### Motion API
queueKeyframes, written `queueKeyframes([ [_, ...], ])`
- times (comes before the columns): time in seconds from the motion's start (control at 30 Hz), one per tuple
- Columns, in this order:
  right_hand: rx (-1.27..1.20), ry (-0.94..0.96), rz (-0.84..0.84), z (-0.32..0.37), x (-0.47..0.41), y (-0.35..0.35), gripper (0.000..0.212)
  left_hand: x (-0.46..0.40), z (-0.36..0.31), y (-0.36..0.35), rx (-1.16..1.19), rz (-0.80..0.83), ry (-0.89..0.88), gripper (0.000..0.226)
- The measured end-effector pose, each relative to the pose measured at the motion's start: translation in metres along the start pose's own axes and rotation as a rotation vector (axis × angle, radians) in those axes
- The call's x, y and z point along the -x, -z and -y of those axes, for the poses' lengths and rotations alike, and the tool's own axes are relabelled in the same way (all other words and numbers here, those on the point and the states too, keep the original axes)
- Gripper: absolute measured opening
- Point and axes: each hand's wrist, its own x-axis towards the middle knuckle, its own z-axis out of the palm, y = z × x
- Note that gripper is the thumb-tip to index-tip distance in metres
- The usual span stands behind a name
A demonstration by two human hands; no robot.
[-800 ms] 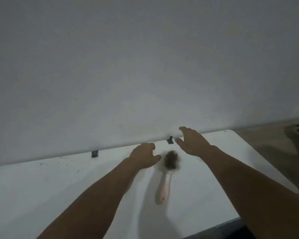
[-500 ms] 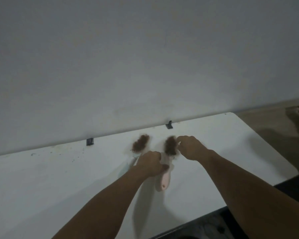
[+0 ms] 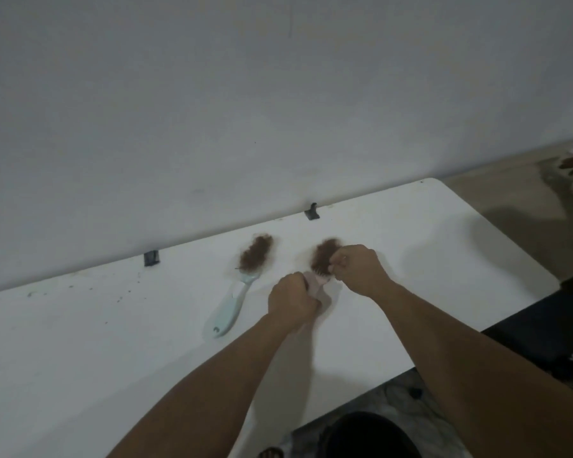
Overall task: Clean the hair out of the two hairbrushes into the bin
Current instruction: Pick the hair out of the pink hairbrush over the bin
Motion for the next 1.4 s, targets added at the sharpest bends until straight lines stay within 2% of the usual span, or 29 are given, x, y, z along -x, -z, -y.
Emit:
queueKeyframes([
  [0.03,-0.135,-0.068,-0.011,-0.002,0.001,0.001,0.007,-0.001,-0.001,0.0,0.04,-0.001,0.011,0.026],
  [0.13,-0.611,-0.308,-0.05,-0.013,0.008,0.007,0.025,-0.001,-0.006,-0.005,0.2,0.008,0.024,0.018],
  [0.23,-0.95,-0.449,0.011,-0.027,0.019,0.015,0.034,0.002,-0.012,-0.013,0.303,0.02,-0.032,0.021],
  [0.27,-1.031,-0.475,0.042,-0.032,0.023,0.018,0.033,0.004,-0.015,-0.017,0.307,0.027,-0.052,0.02],
  [0.33,-1.124,-0.506,0.059,-0.041,0.032,0.025,0.015,0.009,-0.021,-0.025,0.307,0.036,-0.095,0.02],
  [0.43,-1.164,-0.522,-0.003,-0.058,0.044,0.029,0.013,0.015,-0.032,-0.039,0.308,0.055,-0.169,0.021],
  [0.63,-1.216,-0.408,-0.16,-0.091,0.061,0.037,0.01,0.025,-0.06,-0.056,0.371,0.224,-0.24,0.023],
  [0.73,-1.218,-0.315,-0.226,-0.102,0.073,0.042,0.013,0.029,-0.074,-0.067,0.403,0.295,-0.269,0.009],
  [0.87,-1.168,-0.215,-0.299,-0.123,0.091,0.045,0.038,0.034,-0.081,-0.087,0.429,0.3,-0.34,0.01],
  [0.97,-1.058,-0.15,-0.439,-0.139,0.11,0.046,0.054,0.04,-0.078,-0.101,0.427,0.288,-0.394,0.017],
  [1.07,-1.016,-0.104,-0.555,-0.146,0.141,0.044,0.048,0.062,-0.07,-0.111,0.463,0.328,-0.438,0.017],
  [1.13,-1.024,-0.083,-0.588,-0.148,0.168,0.038,0.041,0.087,-0.066,-0.116,0.457,0.355,-0.474,0.01],
  [1.3,-0.983,-0.071,-0.684,-0.152,0.237,0.01,0.031,0.146,-0.046,-0.128,0.432,0.397,-0.542,0.021],
  [1.4,-0.935,-0.059,-0.687,-0.158,0.275,-0.013,0.029,0.172,-0.03,-0.141,0.414,0.415,-0.546,0.017],
])
